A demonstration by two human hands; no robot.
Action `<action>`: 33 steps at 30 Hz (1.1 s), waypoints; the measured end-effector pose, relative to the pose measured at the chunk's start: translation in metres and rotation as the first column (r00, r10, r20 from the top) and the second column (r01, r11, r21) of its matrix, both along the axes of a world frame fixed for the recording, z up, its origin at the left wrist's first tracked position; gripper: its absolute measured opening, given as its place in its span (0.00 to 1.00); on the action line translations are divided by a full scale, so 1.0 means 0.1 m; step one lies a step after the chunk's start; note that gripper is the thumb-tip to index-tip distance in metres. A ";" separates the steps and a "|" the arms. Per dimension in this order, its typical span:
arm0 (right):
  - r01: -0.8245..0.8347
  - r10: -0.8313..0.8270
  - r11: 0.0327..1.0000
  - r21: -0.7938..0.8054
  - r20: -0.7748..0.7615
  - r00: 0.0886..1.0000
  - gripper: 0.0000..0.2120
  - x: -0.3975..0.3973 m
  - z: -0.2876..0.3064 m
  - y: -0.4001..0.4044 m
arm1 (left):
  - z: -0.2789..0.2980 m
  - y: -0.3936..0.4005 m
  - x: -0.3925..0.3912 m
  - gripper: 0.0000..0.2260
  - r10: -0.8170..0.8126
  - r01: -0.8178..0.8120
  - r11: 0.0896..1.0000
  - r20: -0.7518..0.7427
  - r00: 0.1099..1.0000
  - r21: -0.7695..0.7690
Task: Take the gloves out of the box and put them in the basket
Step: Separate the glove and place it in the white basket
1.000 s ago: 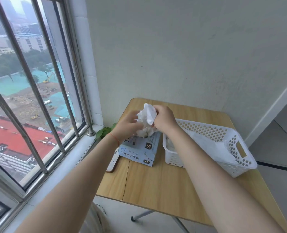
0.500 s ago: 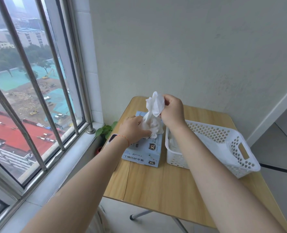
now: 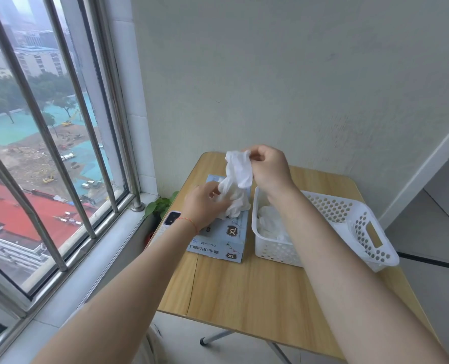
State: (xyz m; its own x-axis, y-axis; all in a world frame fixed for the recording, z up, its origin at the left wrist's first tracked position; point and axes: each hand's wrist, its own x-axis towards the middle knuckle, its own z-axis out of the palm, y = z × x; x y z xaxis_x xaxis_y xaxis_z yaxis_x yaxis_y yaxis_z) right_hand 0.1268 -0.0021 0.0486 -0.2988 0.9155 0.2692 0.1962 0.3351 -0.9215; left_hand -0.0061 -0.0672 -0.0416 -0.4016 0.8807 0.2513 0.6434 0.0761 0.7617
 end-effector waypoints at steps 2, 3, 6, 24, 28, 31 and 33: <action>0.049 -0.053 0.998 -0.042 -0.097 0.994 0.05 0.02 0.04 0.05 | -0.01 -0.03 -0.04 0.09 -0.030 0.028 0.999 -0.056 0.998 -0.033; 0.060 -0.069 0.996 -0.066 -0.129 0.989 0.06 0.02 0.05 0.07 | 0.00 -0.05 -0.04 0.11 -0.038 0.034 0.998 -0.068 0.997 -0.053; 0.063 -0.074 0.995 -0.072 -0.162 0.984 0.06 0.03 0.07 0.05 | 0.04 -0.07 -0.02 0.14 -0.033 0.023 0.994 -0.097 0.995 -0.104; 0.003 -0.009 0.999 -0.053 -0.114 0.993 0.04 0.03 0.06 0.01 | 0.18 -0.02 0.00 0.05 -0.042 0.042 0.999 0.022 0.999 0.035; 0.089 -0.090 0.996 -0.016 -0.183 0.979 0.06 0.07 0.11 0.04 | 0.15 -0.05 -0.02 0.06 -0.002 0.001 1.000 -0.029 1.000 -0.014; 0.233 -0.238 0.971 -0.052 -0.298 0.924 0.05 0.17 0.16 0.11 | 0.10 -0.09 -0.09 0.07 -0.007 -0.006 0.988 -0.086 0.996 -0.153; 0.263 -0.268 0.963 -0.063 -0.334 0.904 0.03 0.23 0.25 0.14 | 0.05 -0.11 -0.10 0.09 -0.009 -0.006 0.977 -0.071 0.997 -0.212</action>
